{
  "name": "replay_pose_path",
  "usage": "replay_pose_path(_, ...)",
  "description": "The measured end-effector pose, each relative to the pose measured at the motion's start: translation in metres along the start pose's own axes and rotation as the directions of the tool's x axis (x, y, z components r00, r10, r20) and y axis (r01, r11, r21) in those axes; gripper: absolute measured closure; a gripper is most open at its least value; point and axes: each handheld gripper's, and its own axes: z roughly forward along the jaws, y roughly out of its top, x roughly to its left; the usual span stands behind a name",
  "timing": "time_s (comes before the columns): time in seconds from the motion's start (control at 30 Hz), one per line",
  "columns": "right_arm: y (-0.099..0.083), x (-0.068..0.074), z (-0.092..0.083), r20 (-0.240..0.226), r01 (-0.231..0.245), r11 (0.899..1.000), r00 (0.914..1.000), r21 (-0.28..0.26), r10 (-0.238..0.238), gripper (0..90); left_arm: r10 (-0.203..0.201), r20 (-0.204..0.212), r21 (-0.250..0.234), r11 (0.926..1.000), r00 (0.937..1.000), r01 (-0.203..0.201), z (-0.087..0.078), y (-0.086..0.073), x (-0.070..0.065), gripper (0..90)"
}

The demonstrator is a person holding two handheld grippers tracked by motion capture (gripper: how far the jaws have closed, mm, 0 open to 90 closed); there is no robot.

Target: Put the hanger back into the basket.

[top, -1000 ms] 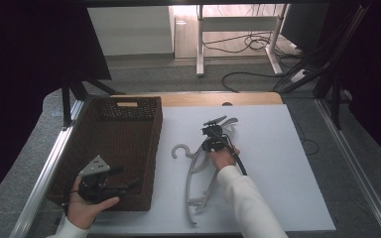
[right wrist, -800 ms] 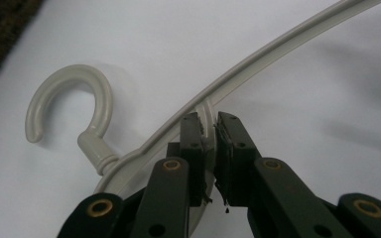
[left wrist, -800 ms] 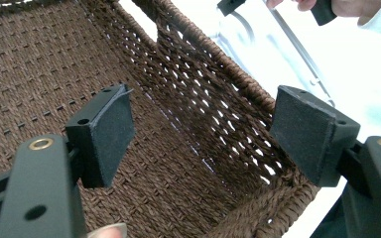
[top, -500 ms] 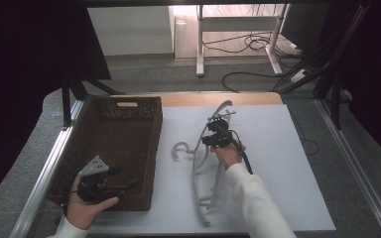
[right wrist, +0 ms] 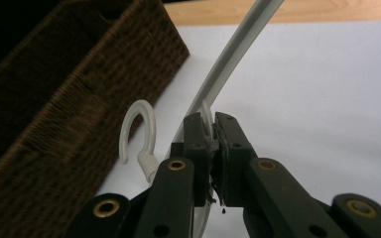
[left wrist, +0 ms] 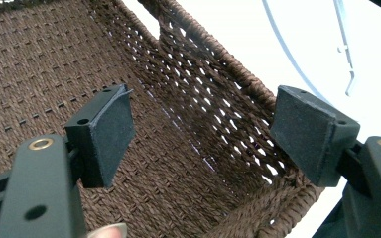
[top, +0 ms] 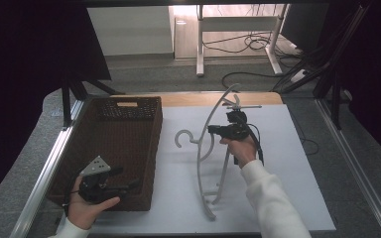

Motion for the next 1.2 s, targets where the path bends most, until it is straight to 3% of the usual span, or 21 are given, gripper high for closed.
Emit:
replay_pose_path(0.17, 0.004, 0.001, -0.022, -0.091, -0.03, 0.997, 0.9956, -0.072, 0.023, 85.4, -0.006, 0.012, -0.007, 1.0, 0.9999, 0.006, 0.001, 0.003, -0.002, 24.5)
replay_pose_path(0.5, 0.009, 0.012, -0.046, -0.188, -0.031, 0.99, 0.9822, -0.136, 0.005, 85.5, 0.001, 0.054, -0.021, 0.9998, 0.9985, 0.0, 0.004, 0.014, -0.01, 25.1)
replay_pose_path(0.7, 0.012, 0.024, -0.059, -0.233, -0.019, 0.987, 0.9724, -0.159, -0.019, 85.5, 0.011, 0.105, -0.044, 0.999, 0.9944, -0.007, 0.009, 0.026, -0.018, 26.7)
replay_pose_path(0.77, 0.013, 0.03, -0.062, -0.253, -0.015, 0.986, 0.967, -0.165, -0.027, 85.4, 0.02, 0.13, -0.046, 0.9988, 0.9913, -0.014, 0.011, 0.031, -0.023, 27.9)
replay_pose_path(0.93, 0.014, 0.037, -0.063, -0.267, -0.007, 0.985, 0.9628, -0.172, -0.04, 85.4, 0.033, 0.18, -0.048, 0.9985, 0.983, -0.025, 0.02, 0.044, -0.032, 28.9)
replay_pose_path(1.1, 0.015, 0.043, -0.064, -0.291, -0.011, 0.983, 0.9559, -0.182, -0.043, 85.4, 0.032, 0.247, -0.052, 0.9985, 0.9686, -0.019, 0.031, 0.054, -0.041, 30.4)
replay_pose_path(1.2, 0.015, 0.046, -0.062, -0.298, -0.014, 0.983, 0.9536, -0.184, -0.042, 85.4, 0.018, 0.296, -0.05, 0.9988, 0.955, -0.003, 0.04, 0.059, -0.045, 31.9)
